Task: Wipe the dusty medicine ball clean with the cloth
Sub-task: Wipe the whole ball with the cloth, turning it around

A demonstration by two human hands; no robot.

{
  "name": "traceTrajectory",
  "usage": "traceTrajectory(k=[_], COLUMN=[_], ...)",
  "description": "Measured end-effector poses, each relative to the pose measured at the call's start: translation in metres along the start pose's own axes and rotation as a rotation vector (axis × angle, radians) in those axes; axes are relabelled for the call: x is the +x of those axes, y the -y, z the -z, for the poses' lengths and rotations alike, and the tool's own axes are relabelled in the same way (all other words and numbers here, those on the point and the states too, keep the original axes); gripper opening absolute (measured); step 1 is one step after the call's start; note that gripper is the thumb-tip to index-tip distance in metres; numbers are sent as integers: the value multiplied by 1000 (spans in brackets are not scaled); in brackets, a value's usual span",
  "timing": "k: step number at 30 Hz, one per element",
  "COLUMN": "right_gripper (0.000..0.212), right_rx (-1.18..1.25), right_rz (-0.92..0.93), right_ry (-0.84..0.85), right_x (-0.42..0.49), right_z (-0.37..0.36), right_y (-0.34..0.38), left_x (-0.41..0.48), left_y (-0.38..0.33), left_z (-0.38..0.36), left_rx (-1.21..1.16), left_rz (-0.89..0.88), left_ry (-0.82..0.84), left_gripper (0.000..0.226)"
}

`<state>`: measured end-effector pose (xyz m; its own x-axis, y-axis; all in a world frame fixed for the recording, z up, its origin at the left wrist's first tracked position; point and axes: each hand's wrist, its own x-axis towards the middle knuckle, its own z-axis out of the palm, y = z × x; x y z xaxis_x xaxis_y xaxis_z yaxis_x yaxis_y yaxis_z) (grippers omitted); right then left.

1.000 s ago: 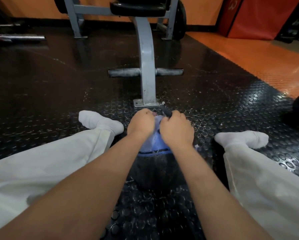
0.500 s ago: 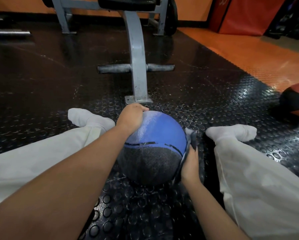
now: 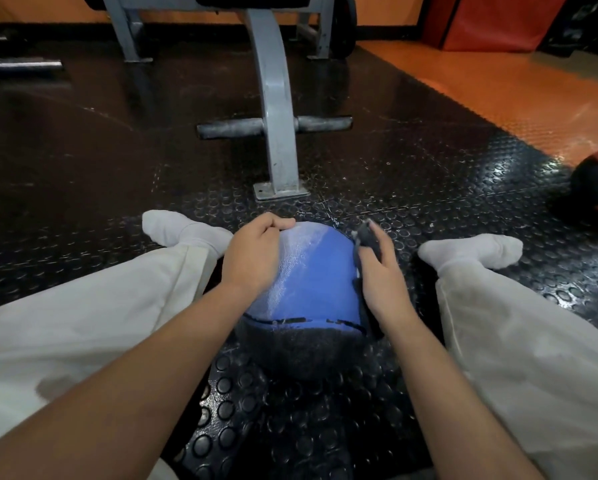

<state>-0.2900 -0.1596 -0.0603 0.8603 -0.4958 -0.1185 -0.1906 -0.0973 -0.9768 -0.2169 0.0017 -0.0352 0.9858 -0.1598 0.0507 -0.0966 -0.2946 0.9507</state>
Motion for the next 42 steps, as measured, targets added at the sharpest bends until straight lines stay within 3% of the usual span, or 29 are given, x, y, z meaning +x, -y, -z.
traceTrajectory(k=[8,12,16,20,23,26,28,30,32,35,37,38,42], right_gripper=[33,29,30,49,37,33,38,41,41,33,27,24,12], right_rx=[-548,-372,-520,-724,-742,-627,-567,-606,-741,-1023,-1054,-1027,-827], right_rz=[11,49,274,439,310,11,-147,-169,-66,332,525,534,184], right_ry=[244,112,-29,-165,-74,63,89,62,2,-119,-112,-79,109], right_x=[28,17,-24,-52,-37,-3,15,22,11,-28,-41,-39,8], right_z=[-21,-24,-33,-38,-25,-15,-12,-12,-14,-23,-24,-21,-8], right_y=[56,45,30,21,30,37,39,39,44,49,50,51,51], left_x=[-30,-13,13,18,14,9,5,4,5,10,11,11,7], left_y=[15,17,21,9,0,-4,-8,-12,-15,-16,-15,-14,-8], left_z=[9,19,35,33,20,11,4,-3,-9,-9,-5,-4,-3], left_rx=[-92,-48,202,135,139,242,290,334,357,376,363,348,327], left_rz=[-193,-101,-130,9,37,8,21,39,61,72,60,55,43], left_ry=[59,73,7,297,363,319,281,217,169,182,209,213,150], left_gripper=[42,39,26,28,13,14,22,30,30,23,21,23,31])
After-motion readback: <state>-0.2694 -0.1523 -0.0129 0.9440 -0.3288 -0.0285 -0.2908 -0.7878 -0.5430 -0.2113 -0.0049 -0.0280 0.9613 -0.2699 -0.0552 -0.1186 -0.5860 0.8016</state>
